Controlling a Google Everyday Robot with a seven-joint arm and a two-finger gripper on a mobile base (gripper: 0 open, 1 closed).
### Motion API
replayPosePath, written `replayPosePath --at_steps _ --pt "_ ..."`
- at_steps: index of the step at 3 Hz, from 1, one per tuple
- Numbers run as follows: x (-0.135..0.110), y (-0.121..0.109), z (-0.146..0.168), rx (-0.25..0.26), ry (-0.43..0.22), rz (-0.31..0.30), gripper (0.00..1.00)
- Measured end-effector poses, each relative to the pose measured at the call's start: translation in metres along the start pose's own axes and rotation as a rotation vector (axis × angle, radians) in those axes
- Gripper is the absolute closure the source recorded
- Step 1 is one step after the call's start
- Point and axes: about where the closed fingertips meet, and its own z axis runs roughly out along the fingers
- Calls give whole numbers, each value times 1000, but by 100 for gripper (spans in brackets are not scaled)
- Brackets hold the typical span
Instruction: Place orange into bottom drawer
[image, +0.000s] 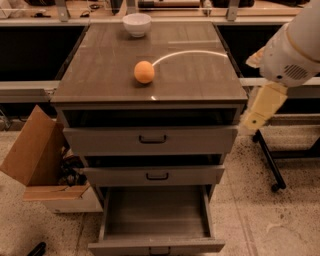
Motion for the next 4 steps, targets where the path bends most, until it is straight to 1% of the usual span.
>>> replayPosePath --at_steps 1,2,3,4 --pt "-28 -31 37 10 -144 45 0" --pt "-28 -31 37 10 -144 45 0" --pt "-33 -33 41 11 -169 47 0" --pt "-55 -52 59 26 -259 64 0"
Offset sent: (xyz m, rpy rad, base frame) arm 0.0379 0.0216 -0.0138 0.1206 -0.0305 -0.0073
